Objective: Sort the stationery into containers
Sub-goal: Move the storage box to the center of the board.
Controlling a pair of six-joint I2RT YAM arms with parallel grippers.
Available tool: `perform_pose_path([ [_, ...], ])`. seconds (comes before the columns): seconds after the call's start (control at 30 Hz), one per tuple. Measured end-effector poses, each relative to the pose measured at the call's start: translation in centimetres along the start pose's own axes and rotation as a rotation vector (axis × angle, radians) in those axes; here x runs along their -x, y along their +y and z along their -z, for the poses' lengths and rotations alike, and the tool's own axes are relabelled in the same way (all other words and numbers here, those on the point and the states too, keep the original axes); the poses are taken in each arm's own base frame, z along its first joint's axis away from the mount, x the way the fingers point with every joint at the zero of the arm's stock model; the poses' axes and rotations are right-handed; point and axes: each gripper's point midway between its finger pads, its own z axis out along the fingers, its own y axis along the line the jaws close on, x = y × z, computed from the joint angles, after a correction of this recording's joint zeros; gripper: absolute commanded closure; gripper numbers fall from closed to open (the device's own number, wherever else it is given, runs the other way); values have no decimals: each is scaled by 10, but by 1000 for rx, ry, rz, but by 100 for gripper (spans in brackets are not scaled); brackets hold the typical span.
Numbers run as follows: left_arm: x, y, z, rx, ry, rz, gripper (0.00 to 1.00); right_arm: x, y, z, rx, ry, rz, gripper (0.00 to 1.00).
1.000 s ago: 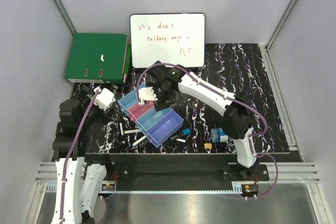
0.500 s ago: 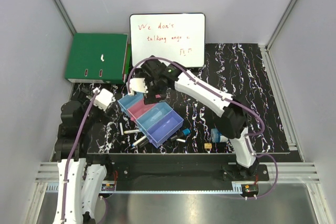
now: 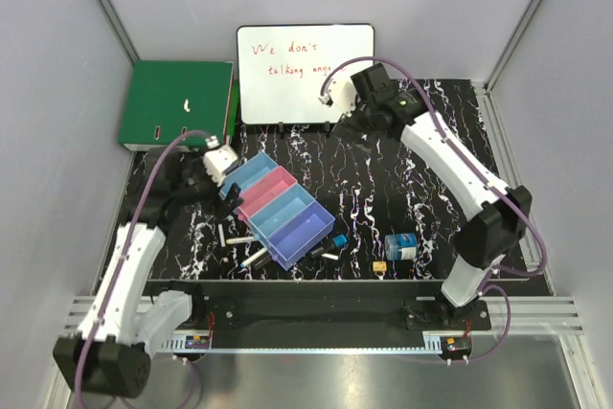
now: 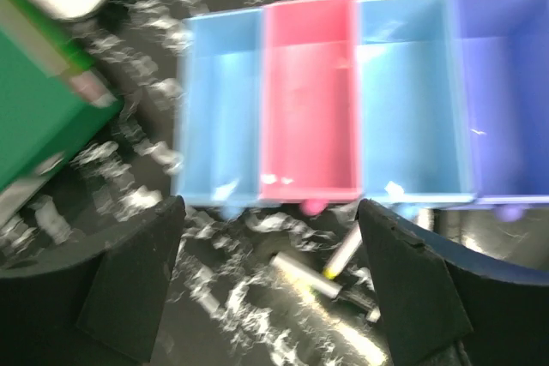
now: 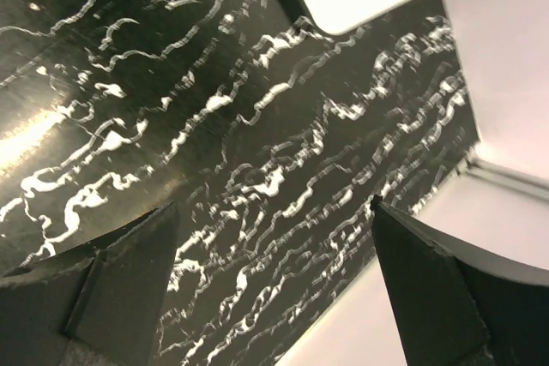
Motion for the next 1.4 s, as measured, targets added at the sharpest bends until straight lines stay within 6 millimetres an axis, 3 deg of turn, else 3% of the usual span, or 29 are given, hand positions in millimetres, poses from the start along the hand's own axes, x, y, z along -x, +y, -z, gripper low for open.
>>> perform_pose_path([
  [0.17,18,-41,-38,-205,58,18,6,-15,-13,30,-71,-2,-20,0],
  [0.23,23,-48,-49,-235,90,42,6,-21,-16,38,-92,1,-25,0],
  [0.37,31,-40,-78,-205,169,115,5,-31,-24,50,-134,14,-31,0],
  [0.57,11,-29,-106,-127,295,167,5,-44,-39,73,-194,11,-37,0],
  [0.8,-5,-35,-118,-118,369,161,8,-56,-58,92,-255,10,-73,0],
  [1.1,-25,-47,-130,-130,445,121,14,-58,-61,96,-267,6,-85,0],
  [1.4,-47,-56,-135,-140,515,98,42,-57,-63,109,-285,-23,-109,0],
])
